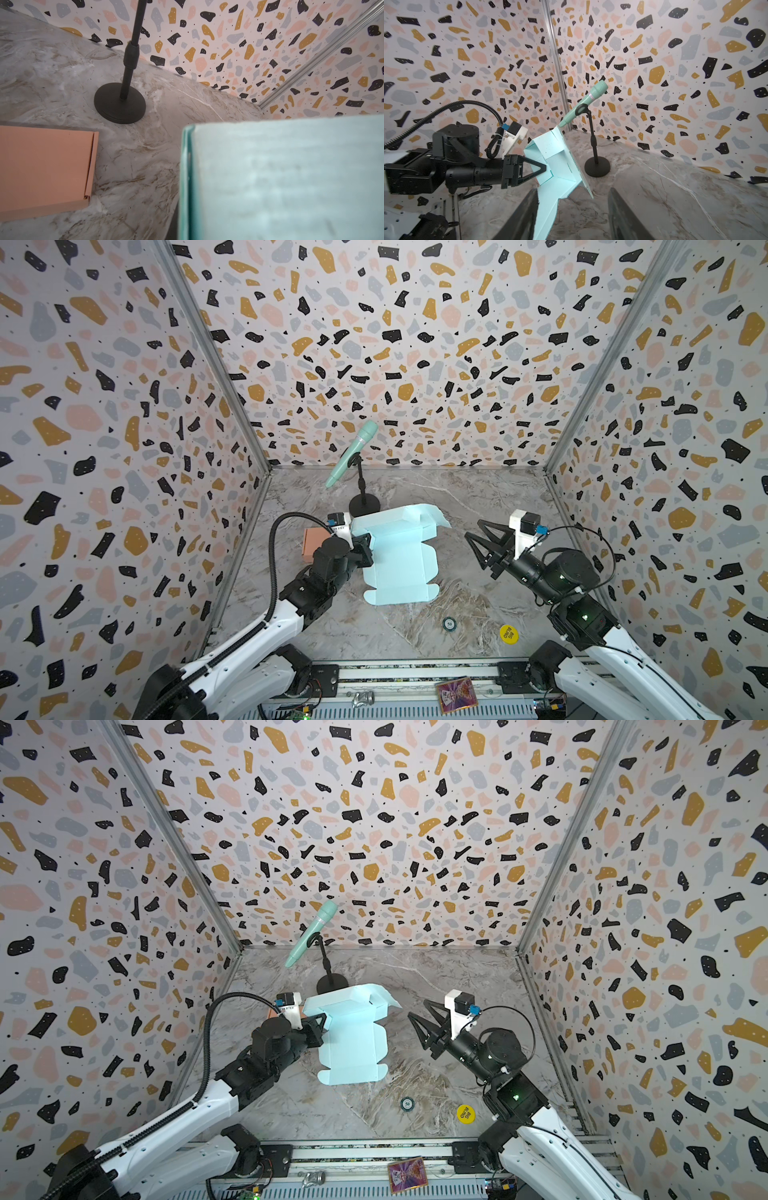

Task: Assemble paper box
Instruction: Fold the bottom flaps of a flat cardboard box at the center of the table.

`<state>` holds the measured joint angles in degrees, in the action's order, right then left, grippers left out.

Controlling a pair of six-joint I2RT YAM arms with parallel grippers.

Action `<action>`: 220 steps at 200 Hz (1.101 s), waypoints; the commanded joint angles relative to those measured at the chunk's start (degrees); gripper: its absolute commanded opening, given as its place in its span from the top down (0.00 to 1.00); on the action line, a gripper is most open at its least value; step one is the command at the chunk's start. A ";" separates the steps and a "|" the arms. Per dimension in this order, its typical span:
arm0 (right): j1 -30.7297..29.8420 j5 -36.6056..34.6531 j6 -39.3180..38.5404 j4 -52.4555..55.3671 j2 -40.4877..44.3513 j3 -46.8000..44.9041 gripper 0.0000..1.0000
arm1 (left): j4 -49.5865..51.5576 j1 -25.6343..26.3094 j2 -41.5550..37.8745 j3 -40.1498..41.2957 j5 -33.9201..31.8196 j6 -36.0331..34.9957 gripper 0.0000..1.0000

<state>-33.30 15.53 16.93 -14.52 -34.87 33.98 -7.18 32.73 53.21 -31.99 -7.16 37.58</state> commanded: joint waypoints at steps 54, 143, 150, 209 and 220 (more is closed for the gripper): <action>3.00 15.18 2.34 -14.46 -6.63 -4.49 0.29 | -3.51 -3.11 -1.46 -3.46 12.43 1.02 1.00; -1.20 14.15 1.81 -21.76 -15.36 -1.60 0.29 | -4.66 -3.11 0.14 -3.25 16.31 0.12 1.00; -1.20 14.26 1.81 -22.06 -15.77 -1.42 0.30 | -4.69 -3.11 0.13 -3.13 16.30 0.19 1.00; -1.61 13.84 2.99 -24.90 -12.97 -3.67 0.32 | -5.74 -3.05 -0.10 -2.98 16.99 0.30 1.00; -1.18 13.61 4.38 -26.42 -11.17 -5.45 0.32 | -5.73 -3.09 -0.21 -3.14 17.00 0.30 1.00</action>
<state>-34.74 29.76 19.27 -35.92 -50.13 29.61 -9.37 29.93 53.71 -33.71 8.64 38.20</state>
